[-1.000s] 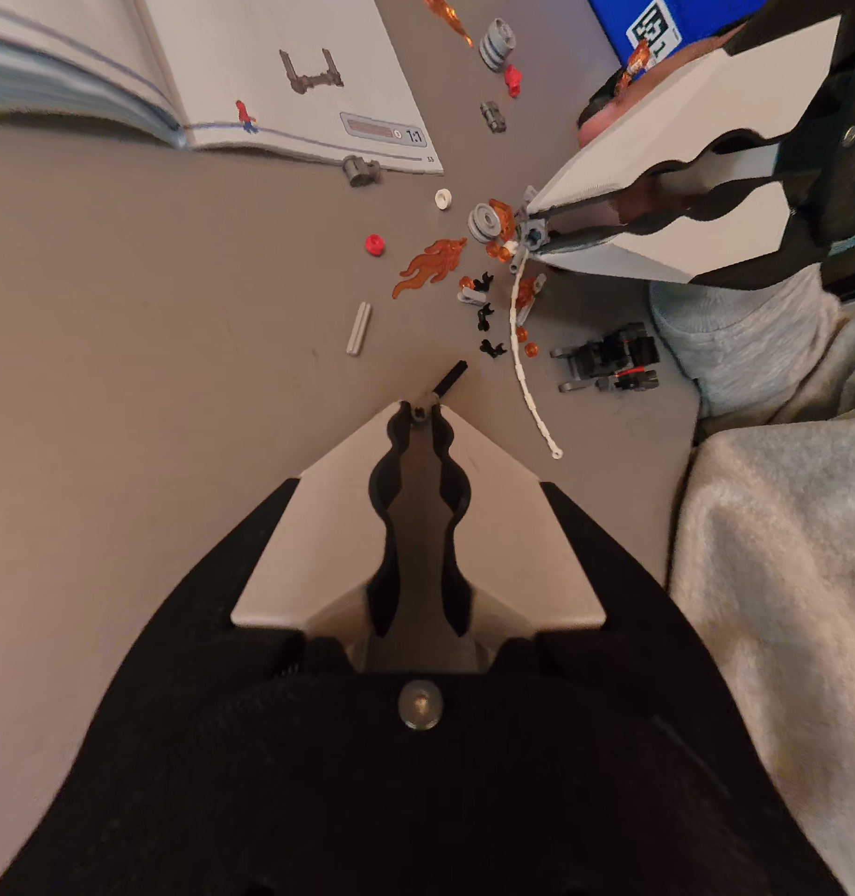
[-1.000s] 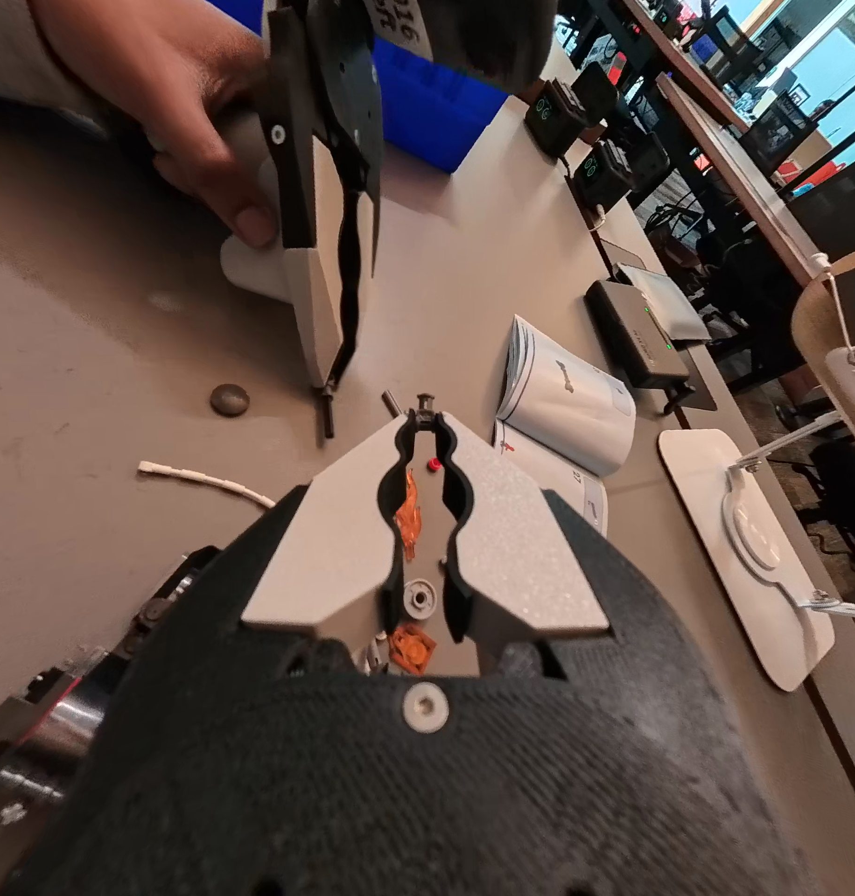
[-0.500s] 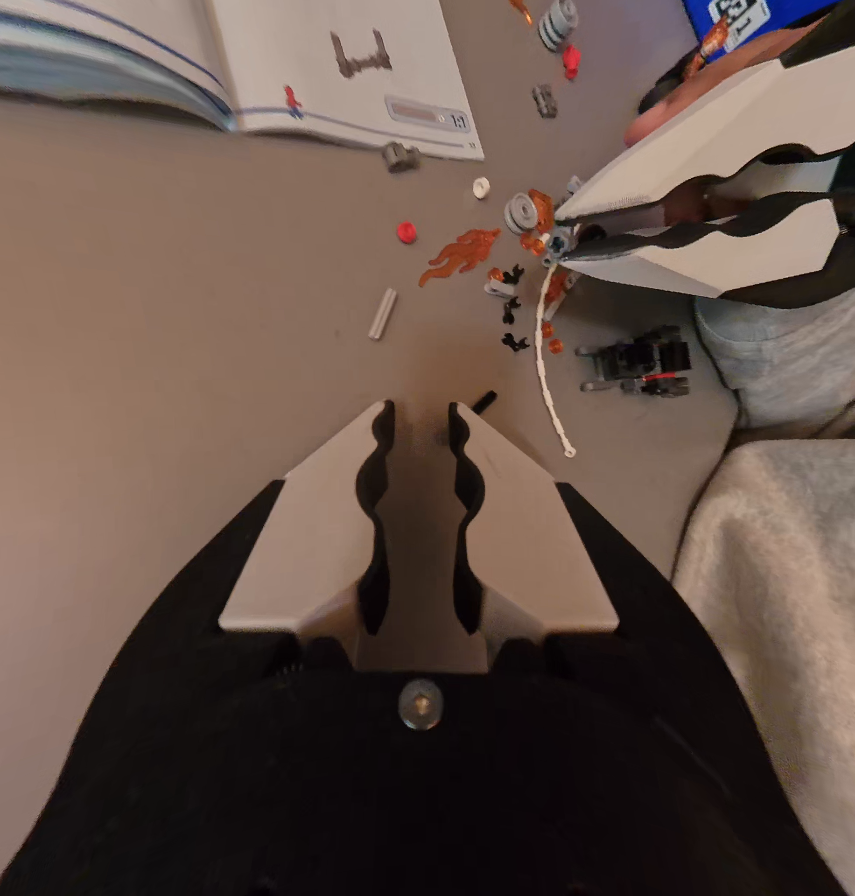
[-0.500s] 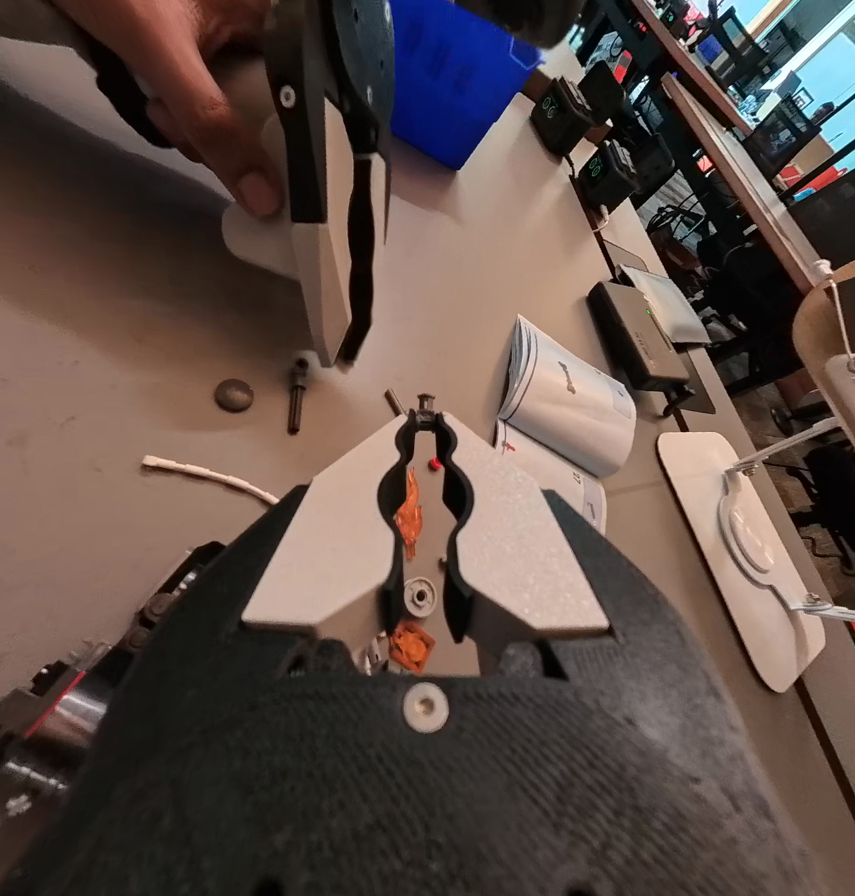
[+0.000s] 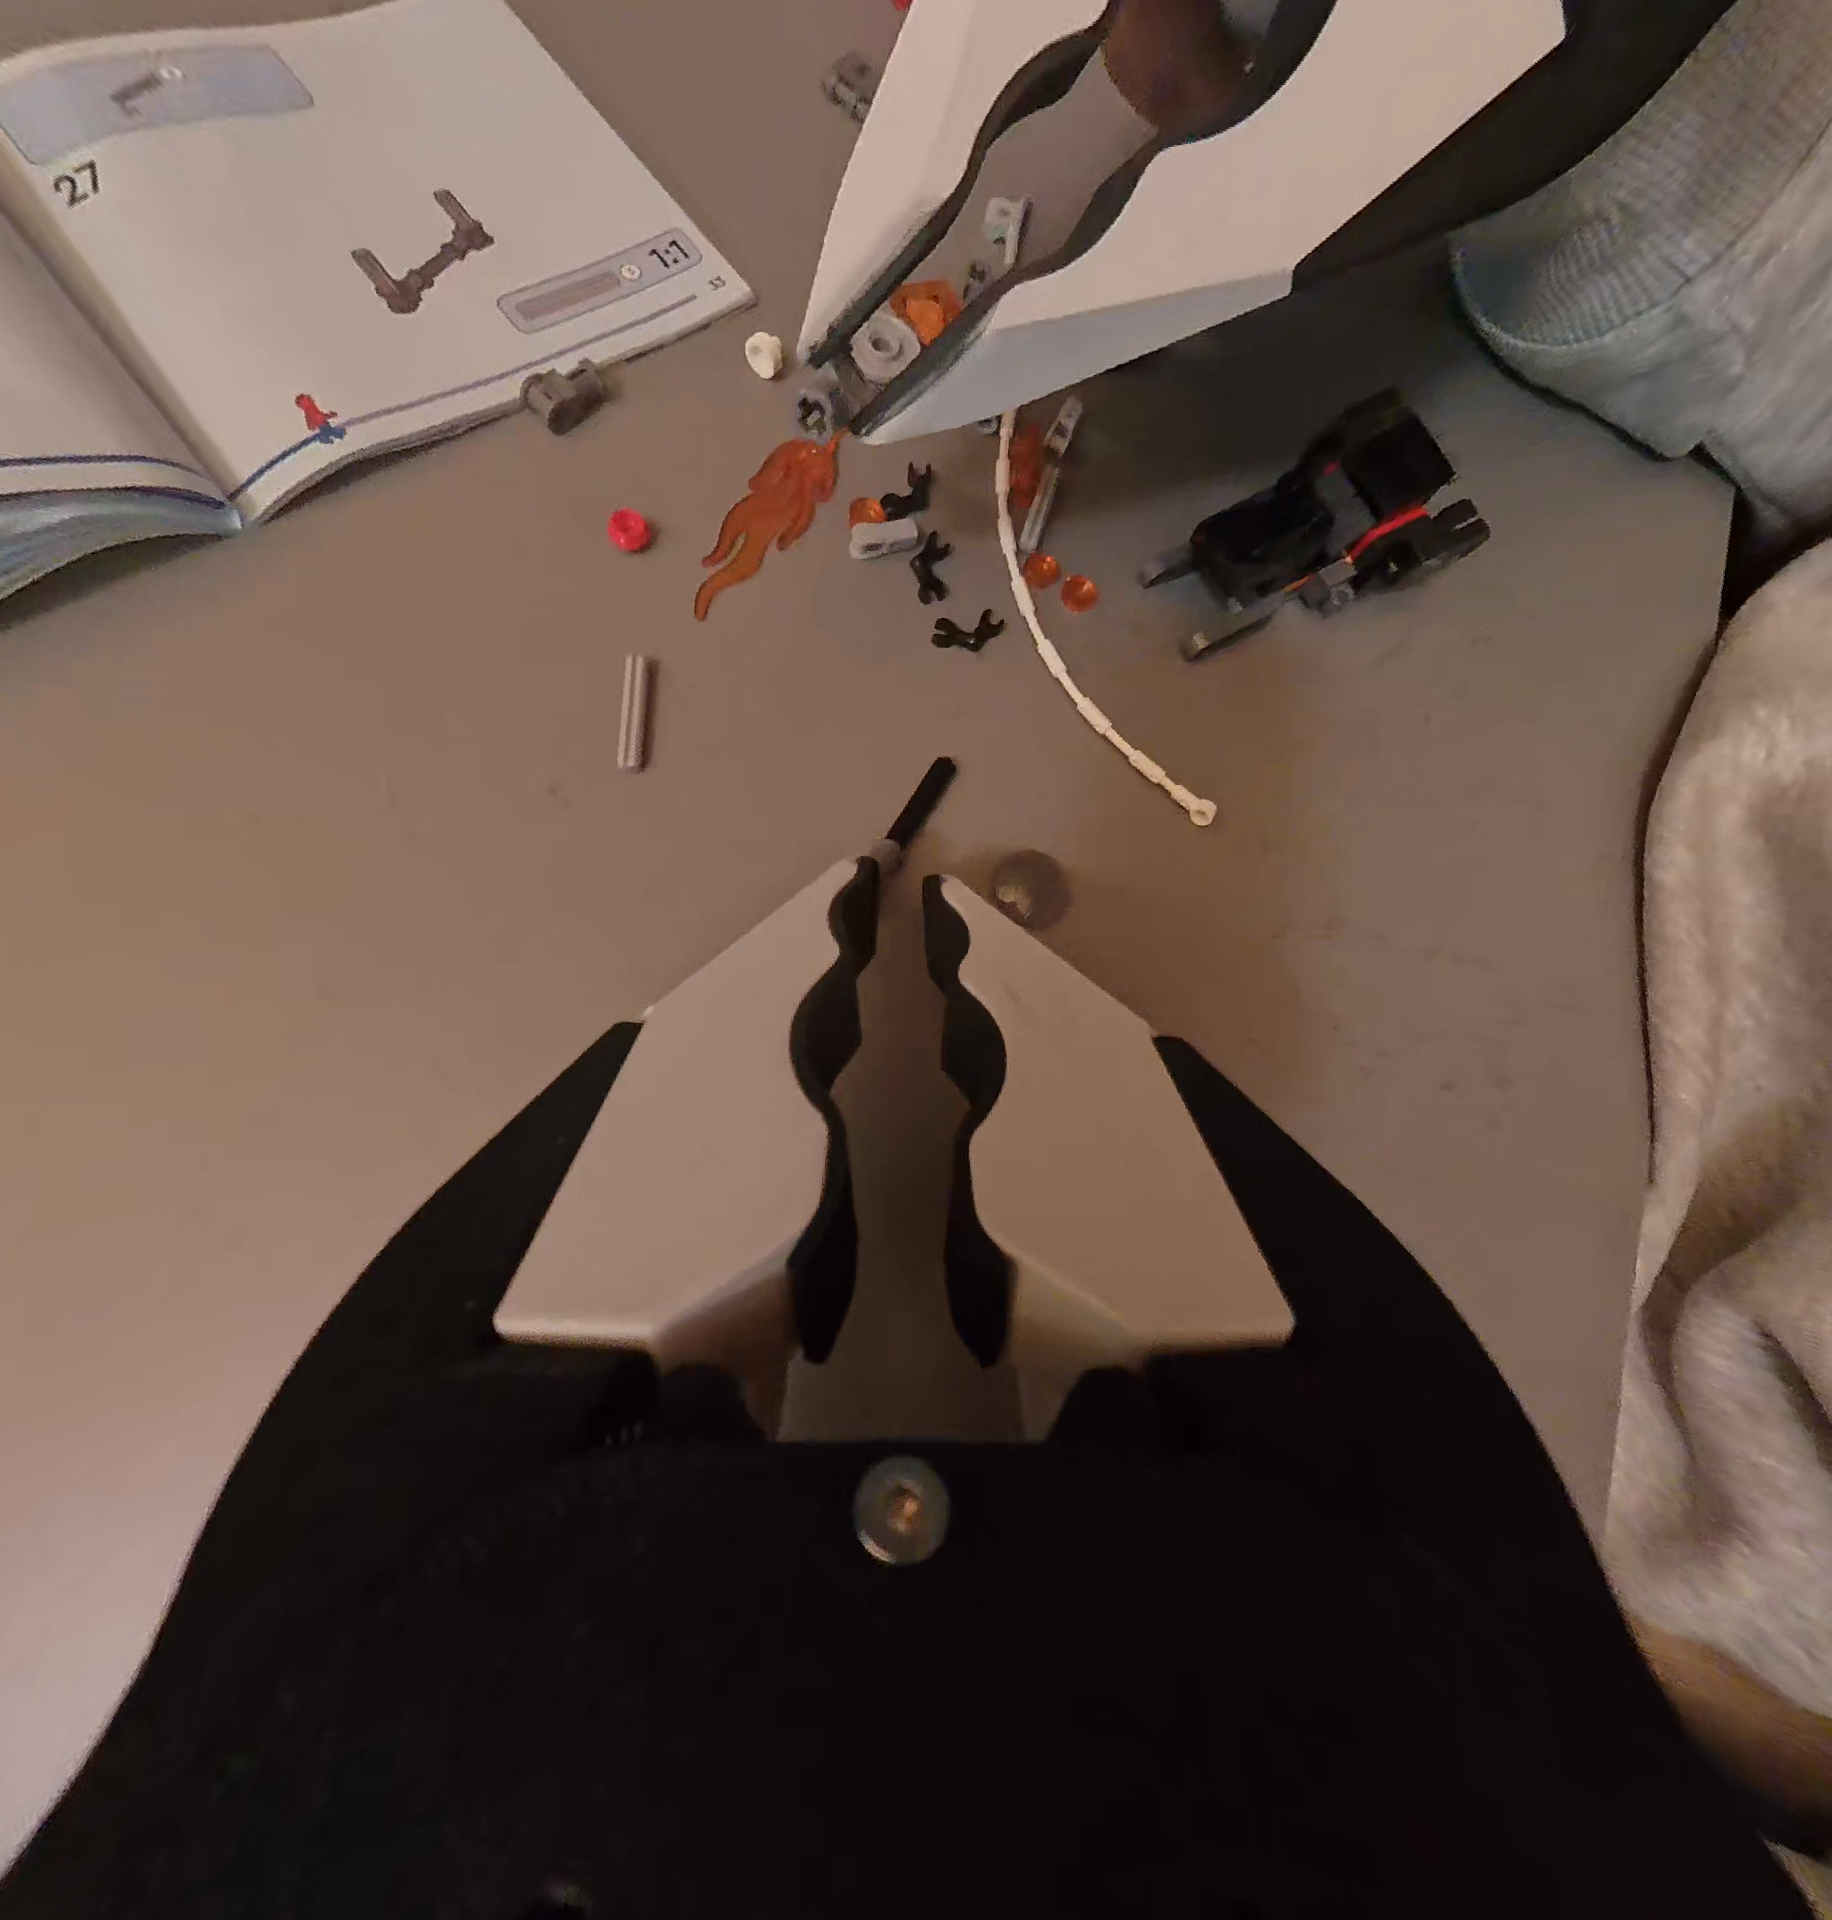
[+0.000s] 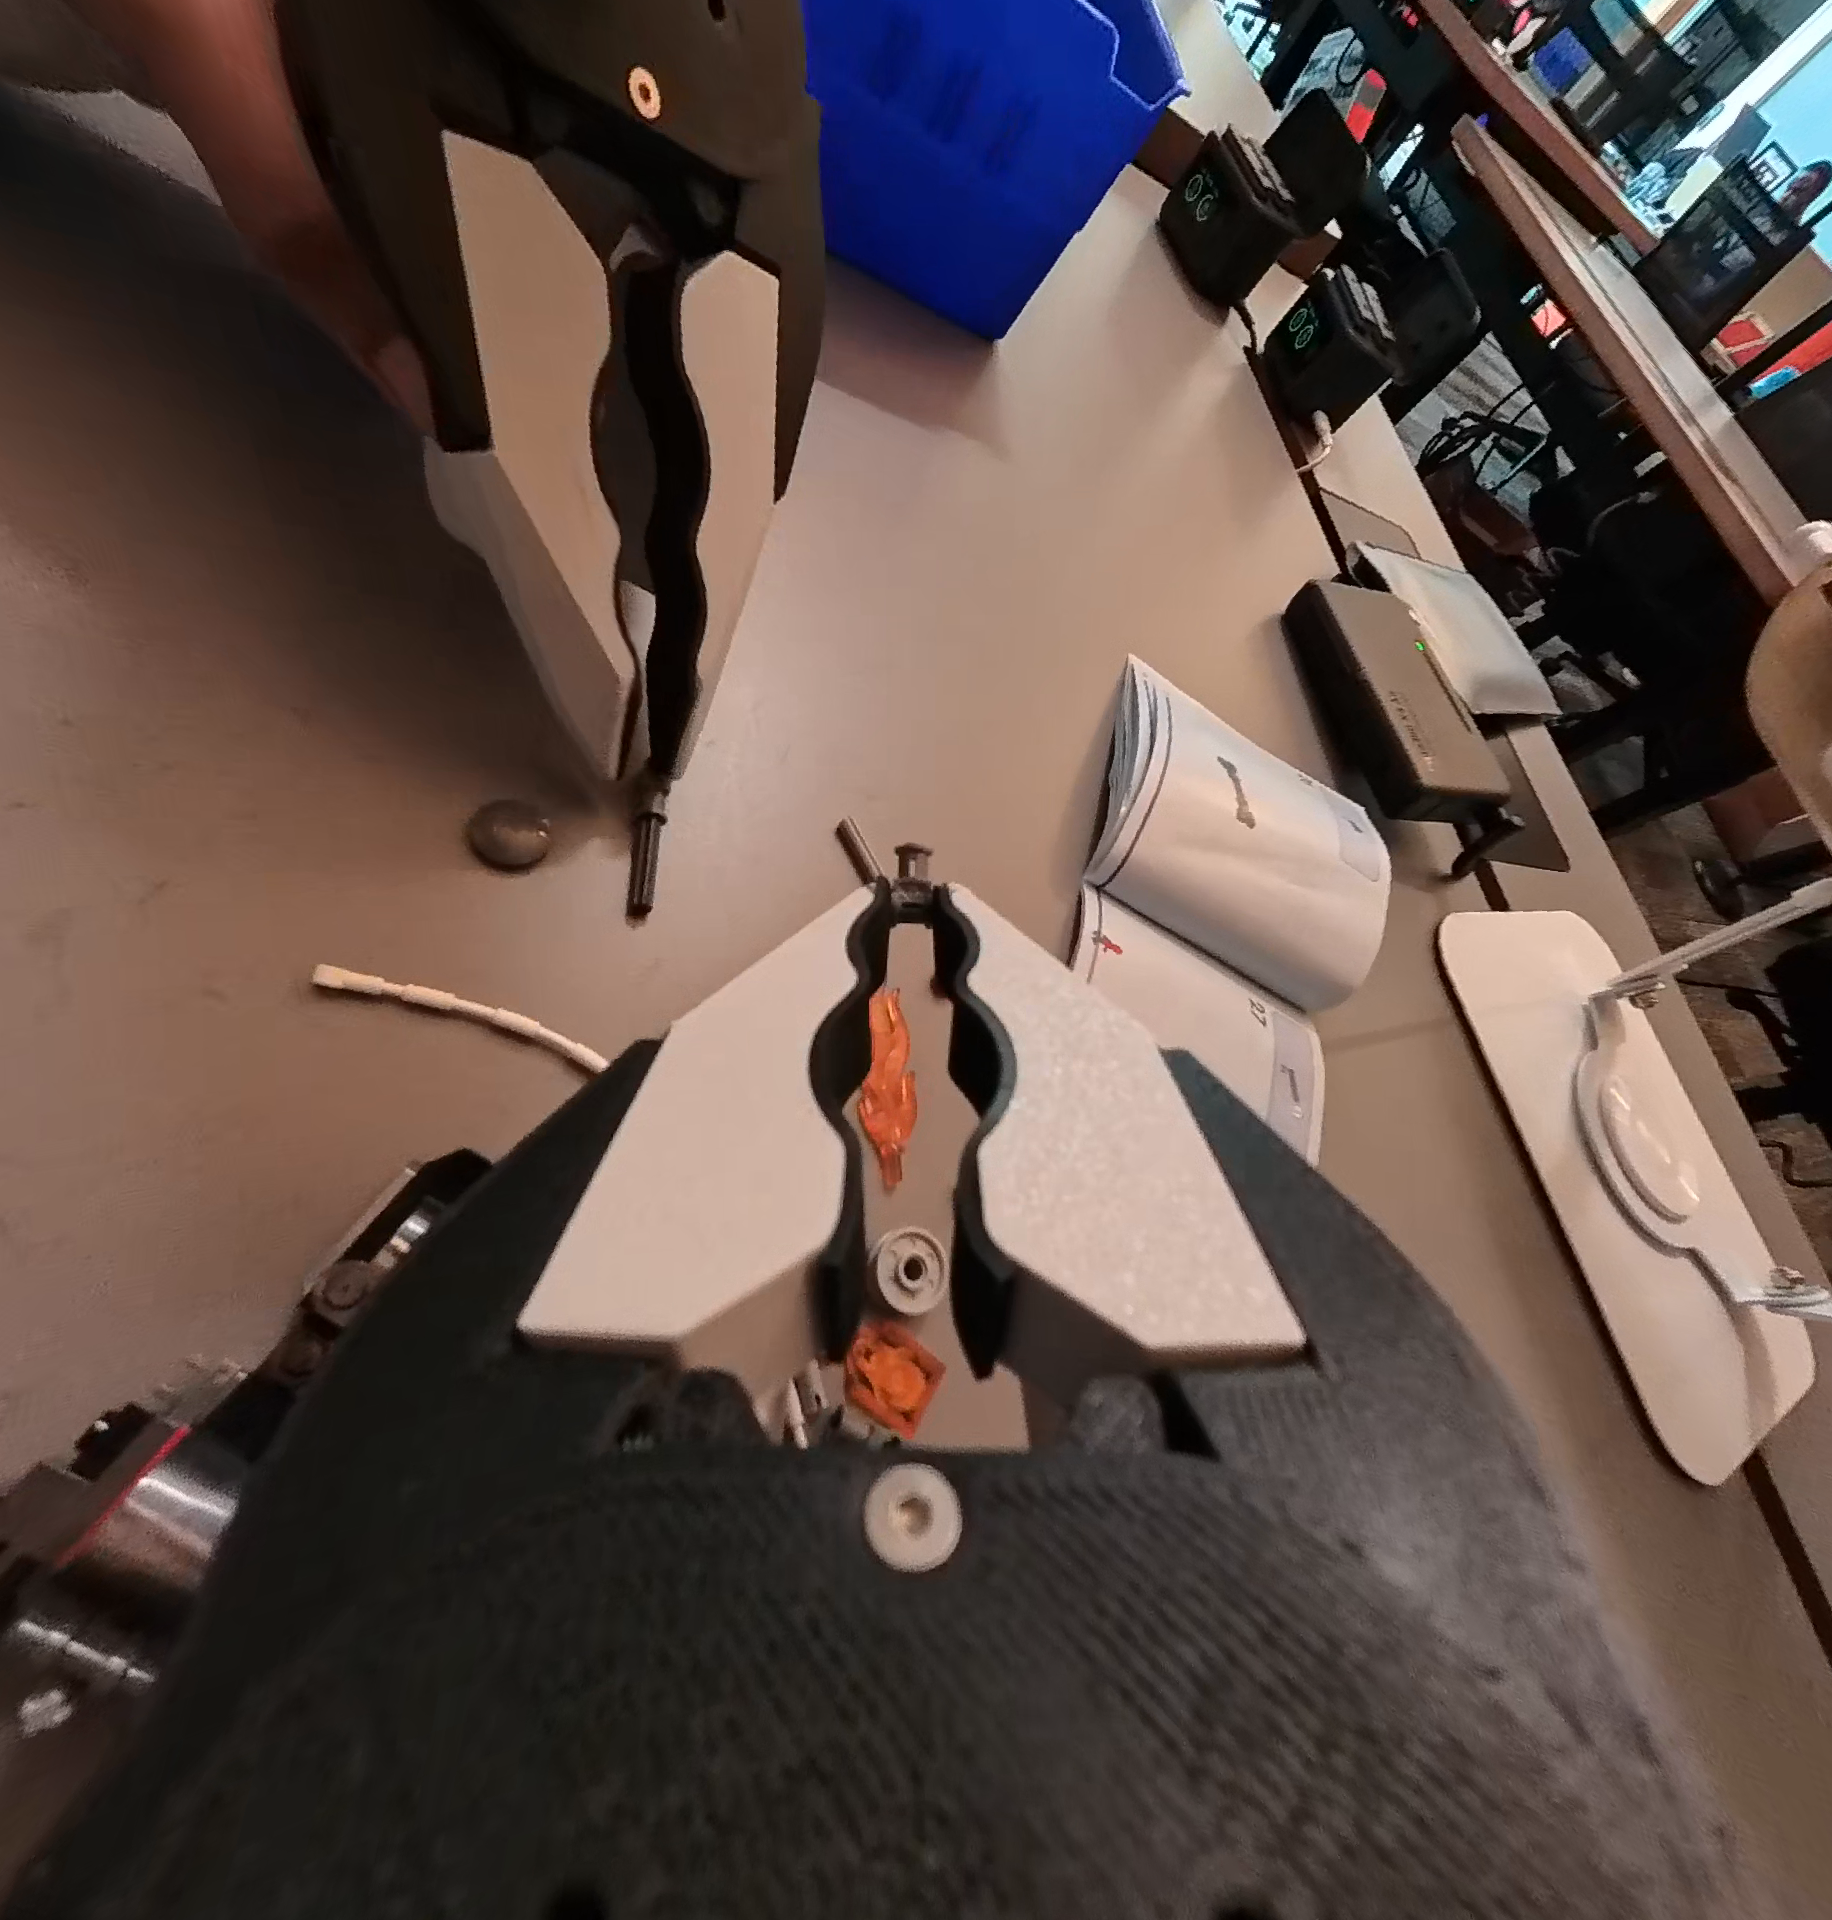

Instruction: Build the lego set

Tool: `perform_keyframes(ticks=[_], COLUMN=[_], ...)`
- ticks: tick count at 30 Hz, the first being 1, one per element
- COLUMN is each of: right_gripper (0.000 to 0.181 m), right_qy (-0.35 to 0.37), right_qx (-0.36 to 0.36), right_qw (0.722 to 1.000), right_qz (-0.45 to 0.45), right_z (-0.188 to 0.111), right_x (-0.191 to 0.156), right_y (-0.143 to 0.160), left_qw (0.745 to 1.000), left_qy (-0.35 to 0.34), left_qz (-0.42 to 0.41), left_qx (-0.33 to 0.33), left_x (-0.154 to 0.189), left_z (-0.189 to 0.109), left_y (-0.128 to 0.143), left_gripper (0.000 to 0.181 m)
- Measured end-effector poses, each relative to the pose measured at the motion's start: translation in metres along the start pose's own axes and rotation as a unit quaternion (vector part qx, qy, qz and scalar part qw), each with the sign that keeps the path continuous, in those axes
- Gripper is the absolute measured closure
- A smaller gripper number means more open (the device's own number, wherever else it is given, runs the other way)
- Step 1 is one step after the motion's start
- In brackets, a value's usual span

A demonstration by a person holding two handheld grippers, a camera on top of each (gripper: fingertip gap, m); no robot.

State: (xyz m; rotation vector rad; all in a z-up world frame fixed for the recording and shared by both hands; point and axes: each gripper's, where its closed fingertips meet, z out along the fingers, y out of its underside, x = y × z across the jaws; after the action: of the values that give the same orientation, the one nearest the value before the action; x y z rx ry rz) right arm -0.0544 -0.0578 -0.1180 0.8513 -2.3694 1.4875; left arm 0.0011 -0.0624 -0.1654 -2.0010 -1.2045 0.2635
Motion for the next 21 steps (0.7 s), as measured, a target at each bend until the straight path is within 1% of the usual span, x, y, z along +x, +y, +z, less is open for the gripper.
perform_keyframes(ticks=[3, 8, 11, 14, 17, 21], right_gripper=[0.176, 0.176, 0.176, 0.176, 0.176, 0.175], right_qy=[-0.001, -0.003, -0.003, -0.003, -0.003, -0.004], right_qx=[0.000, -0.001, 0.000, -0.001, -0.002, -0.003], right_qw=[1.000, 1.000, 1.000, 1.000, 1.000, 1.000], right_qz=[0.001, 0.000, 0.000, 0.000, -0.001, -0.001], right_z=[0.0004, 0.0011, 0.0008, 0.0011, 0.0009, 0.0005], right_x=[-0.0003, -0.0011, -0.0010, -0.0013, -0.0010, -0.0011], right_y=[0.0002, 0.0004, 0.0002, 0.0004, 0.0005, 0.0010], left_qw=[1.000, 1.000, 1.000, 1.000, 1.000, 1.000], left_qy=[-0.006, -0.003, -0.012, -0.008, -0.018, -0.001], left_qz=[-0.002, -0.012, -0.014, -0.015, -0.006, -0.007], left_qx=[0.005, 0.014, -0.002, 0.002, 0.003, 0.019], left_x=[-0.0026, -0.0050, -0.0094, -0.0085, -0.0102, -0.0051], left_z=[0.0017, 0.0052, 0.0082, 0.0087, 0.0075, 0.0044], left_y=[-0.0017, -0.0050, 0.0011, -0.0004, -0.0003, -0.0046], left_gripper=[0.177, 0.177, 0.172, 0.170, 0.169, 0.167])
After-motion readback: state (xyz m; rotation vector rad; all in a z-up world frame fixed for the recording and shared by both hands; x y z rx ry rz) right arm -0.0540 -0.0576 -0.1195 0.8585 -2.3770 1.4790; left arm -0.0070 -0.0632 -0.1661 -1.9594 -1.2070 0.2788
